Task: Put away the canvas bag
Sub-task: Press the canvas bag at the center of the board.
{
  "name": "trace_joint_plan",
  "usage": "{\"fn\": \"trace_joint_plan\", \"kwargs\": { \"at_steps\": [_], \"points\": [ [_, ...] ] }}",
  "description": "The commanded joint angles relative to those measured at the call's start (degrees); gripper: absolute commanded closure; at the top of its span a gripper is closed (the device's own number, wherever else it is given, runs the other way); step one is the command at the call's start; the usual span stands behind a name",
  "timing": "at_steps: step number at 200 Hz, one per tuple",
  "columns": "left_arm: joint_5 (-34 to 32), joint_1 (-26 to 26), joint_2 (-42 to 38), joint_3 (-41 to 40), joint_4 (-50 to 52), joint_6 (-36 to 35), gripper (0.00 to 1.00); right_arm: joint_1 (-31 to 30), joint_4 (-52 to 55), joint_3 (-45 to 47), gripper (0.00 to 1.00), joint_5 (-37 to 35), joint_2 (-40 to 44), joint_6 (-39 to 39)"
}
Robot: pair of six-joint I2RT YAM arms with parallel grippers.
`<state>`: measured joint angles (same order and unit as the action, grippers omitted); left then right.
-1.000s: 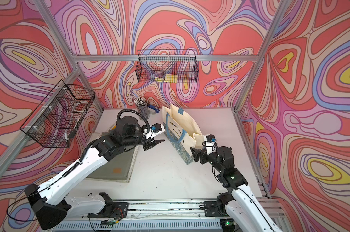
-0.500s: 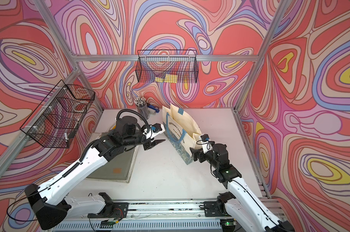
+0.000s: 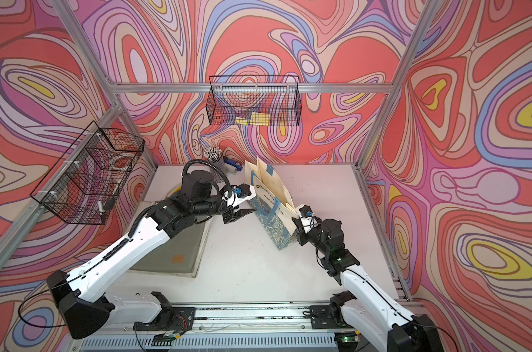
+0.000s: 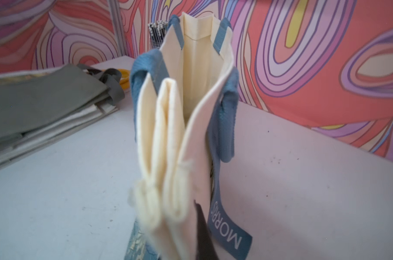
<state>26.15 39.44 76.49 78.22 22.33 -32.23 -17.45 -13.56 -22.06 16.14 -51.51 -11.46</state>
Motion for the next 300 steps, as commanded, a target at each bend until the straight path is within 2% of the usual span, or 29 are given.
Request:
{"fn": "trace_joint_plan", "kwargs": {
  "at_steps": [1, 38, 81, 113, 136, 173, 232, 283, 300],
  "points": [
    [4.04, 0.55, 1.63, 3.17, 1.01, -2.23, 0.44, -0.21, 1.40, -4.10, 1.00, 2.48, 2.07, -4.61],
    [7.62, 1.05, 3.42, 8.13, 5.97, -6.62, 0.43, -0.23, 14.02, -14.64, 1.00, 7.48, 2.94, -12.32],
    [9.59, 2.63, 4.63, 11.84, 10.72, -11.18, 0.41, -0.22, 32.10, -30.50, 1.00, 15.21, -2.05, -20.13],
    [6.68, 3.64, 5.92, 14.57, 11.22, -11.68, 0.39, -0.21, 37.49, -37.37, 1.00, 18.66, -5.89, -22.20],
    [3.72, 4.78, 6.44, 16.37, 11.03, -11.85, 0.38, -0.21, 39.06, -39.25, 1.00, 19.19, -7.38, -22.69],
    [-0.23, 6.94, 5.64, 14.97, 9.29, -13.12, 0.36, -0.21, 39.17, -39.59, 1.00, 21.00, -7.22, -22.56],
    [-1.97, 6.96, 10.09, 18.38, 10.19, -8.06, 0.33, -0.21, 39.92, -39.90, 1.00, 24.29, -6.62, -23.76],
    [-3.55, 6.92, 12.48, 20.22, 9.48, -7.15, 0.31, -0.21, 39.51, -39.46, 1.00, 25.43, -6.00, -24.36],
    [-3.59, 6.97, 13.15, 21.03, 11.69, -7.90, 0.35, -0.21, 38.91, -39.37, 1.00, 25.43, -5.82, -24.37]
  ]
}}
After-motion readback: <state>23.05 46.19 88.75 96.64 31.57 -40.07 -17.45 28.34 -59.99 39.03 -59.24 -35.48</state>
